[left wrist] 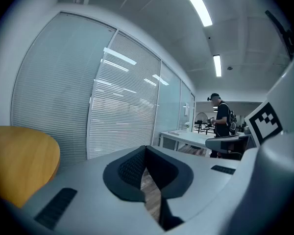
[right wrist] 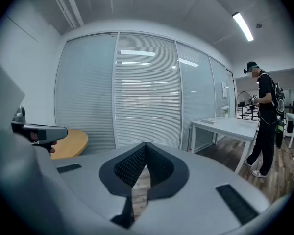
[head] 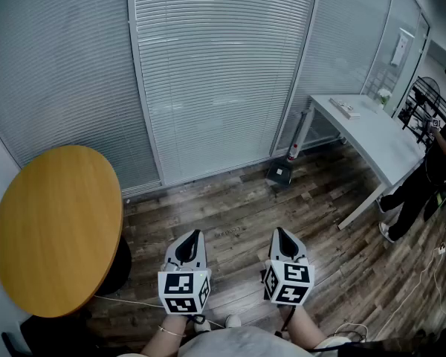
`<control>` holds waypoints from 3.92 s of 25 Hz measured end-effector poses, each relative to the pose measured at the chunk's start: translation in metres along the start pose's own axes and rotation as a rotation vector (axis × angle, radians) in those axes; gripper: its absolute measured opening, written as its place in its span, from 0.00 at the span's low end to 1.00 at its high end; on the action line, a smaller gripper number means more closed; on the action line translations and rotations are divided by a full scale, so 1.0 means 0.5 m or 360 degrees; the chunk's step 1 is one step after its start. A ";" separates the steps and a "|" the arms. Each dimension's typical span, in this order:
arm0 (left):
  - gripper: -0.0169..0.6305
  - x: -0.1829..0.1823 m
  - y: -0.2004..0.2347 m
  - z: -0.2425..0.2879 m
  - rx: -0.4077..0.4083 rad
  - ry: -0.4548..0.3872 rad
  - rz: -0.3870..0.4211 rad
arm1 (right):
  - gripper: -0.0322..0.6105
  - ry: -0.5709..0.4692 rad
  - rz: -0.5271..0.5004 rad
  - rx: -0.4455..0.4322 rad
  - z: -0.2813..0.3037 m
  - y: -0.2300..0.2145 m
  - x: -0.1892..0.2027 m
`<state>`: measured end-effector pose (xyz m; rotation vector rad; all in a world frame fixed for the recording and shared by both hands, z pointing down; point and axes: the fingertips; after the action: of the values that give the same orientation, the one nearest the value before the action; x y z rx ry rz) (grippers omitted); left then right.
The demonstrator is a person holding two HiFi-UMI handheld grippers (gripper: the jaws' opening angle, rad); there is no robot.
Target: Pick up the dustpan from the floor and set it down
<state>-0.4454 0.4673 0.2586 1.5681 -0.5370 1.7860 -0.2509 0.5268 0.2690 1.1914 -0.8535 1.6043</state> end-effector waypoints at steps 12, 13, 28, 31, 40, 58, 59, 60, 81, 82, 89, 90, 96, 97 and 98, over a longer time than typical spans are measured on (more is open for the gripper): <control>0.05 0.008 0.005 0.002 -0.0042 0.0015 -0.0016 | 0.10 0.0001 0.0100 -0.0020 0.004 -0.012 0.008; 0.05 0.010 0.004 0.005 -0.0040 0.0019 -0.0017 | 0.10 0.0006 0.0096 -0.0007 0.005 -0.019 0.010; 0.05 0.018 -0.159 0.166 0.0144 0.0084 0.0037 | 0.10 0.0090 0.0148 0.0216 0.027 -0.250 0.040; 0.05 0.011 -0.189 0.203 0.0188 0.0076 0.0041 | 0.10 0.0084 0.0168 0.0278 0.034 -0.297 0.038; 0.05 0.012 -0.256 0.291 0.0341 0.0106 0.0067 | 0.10 0.0100 0.0232 0.0429 0.043 -0.390 0.051; 0.05 -0.031 -0.223 0.638 0.0454 0.0084 0.0027 | 0.10 0.0124 0.0238 0.0533 0.324 -0.497 -0.003; 0.05 -0.035 -0.220 0.662 0.0456 0.0085 0.0026 | 0.10 0.0126 0.0233 0.0527 0.348 -0.500 -0.010; 0.05 -0.041 -0.217 0.687 0.0459 0.0085 0.0028 | 0.10 0.0126 0.0231 0.0521 0.373 -0.503 -0.018; 0.05 -0.077 -0.136 0.956 0.0466 0.0150 0.0075 | 0.10 0.0185 0.0312 0.0564 0.630 -0.563 -0.058; 0.05 -0.076 -0.133 0.966 0.0456 0.0152 0.0071 | 0.10 0.0182 0.0311 0.0560 0.640 -0.565 -0.062; 0.05 -0.090 -0.133 1.056 0.0414 0.0126 0.0062 | 0.10 0.0142 0.0296 0.0535 0.730 -0.611 -0.094; 0.05 -0.094 -0.135 1.074 0.0414 0.0123 0.0066 | 0.10 0.0137 0.0297 0.0533 0.746 -0.619 -0.099; 0.05 -0.116 -0.152 1.189 0.0385 0.0122 0.0059 | 0.10 0.0146 0.0277 0.0509 0.843 -0.684 -0.129; 0.05 -0.118 -0.157 1.210 0.0382 0.0126 0.0057 | 0.10 0.0150 0.0276 0.0504 0.861 -0.697 -0.134; 0.05 -0.118 -0.163 1.231 0.0378 0.0133 0.0057 | 0.10 0.0152 0.0277 0.0501 0.879 -0.710 -0.138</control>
<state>0.0392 0.0772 0.3043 1.6401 -0.3236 1.9920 0.2281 0.2251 0.3299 1.2707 -0.6746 1.9760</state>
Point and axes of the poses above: the fingertips, and each gripper's own axes: z forward along the fingers, y to its left, x out of its underside, and after that the axes turned 6 degrees about x, right-handed
